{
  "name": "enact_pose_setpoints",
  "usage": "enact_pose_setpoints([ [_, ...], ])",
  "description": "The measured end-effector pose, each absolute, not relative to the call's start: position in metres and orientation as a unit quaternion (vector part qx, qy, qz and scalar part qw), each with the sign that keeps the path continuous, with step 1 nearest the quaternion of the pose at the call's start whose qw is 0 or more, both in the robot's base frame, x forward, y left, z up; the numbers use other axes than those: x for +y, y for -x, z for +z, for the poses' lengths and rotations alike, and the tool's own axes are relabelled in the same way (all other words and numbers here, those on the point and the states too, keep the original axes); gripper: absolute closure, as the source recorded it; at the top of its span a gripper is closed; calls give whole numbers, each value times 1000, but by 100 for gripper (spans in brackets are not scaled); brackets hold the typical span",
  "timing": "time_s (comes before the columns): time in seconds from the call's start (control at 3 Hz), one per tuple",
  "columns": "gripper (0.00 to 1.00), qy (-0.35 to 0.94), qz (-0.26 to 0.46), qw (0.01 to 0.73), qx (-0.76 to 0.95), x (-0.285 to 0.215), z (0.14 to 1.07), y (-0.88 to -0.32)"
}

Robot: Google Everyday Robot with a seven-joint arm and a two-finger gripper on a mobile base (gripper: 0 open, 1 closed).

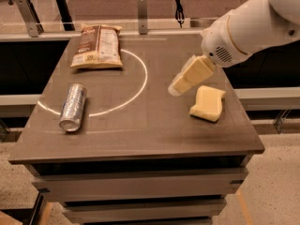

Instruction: Pick brown chip bag

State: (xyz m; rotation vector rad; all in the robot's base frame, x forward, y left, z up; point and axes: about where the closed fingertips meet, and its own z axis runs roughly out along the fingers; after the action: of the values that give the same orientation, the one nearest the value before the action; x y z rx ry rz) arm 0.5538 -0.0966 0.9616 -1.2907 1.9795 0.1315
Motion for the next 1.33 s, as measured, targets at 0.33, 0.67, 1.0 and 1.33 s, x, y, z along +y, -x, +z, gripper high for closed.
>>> enact_pose_setpoints([
  [0.33,0,471,69,417,775,-50,949,-611],
  [0.67,0,457,79,428,776,-31,941,-635],
  [1.0,0,459,79,427,775,-28,939,-636],
  [1.33,0,474,85,420,769,-11,935,-632],
])
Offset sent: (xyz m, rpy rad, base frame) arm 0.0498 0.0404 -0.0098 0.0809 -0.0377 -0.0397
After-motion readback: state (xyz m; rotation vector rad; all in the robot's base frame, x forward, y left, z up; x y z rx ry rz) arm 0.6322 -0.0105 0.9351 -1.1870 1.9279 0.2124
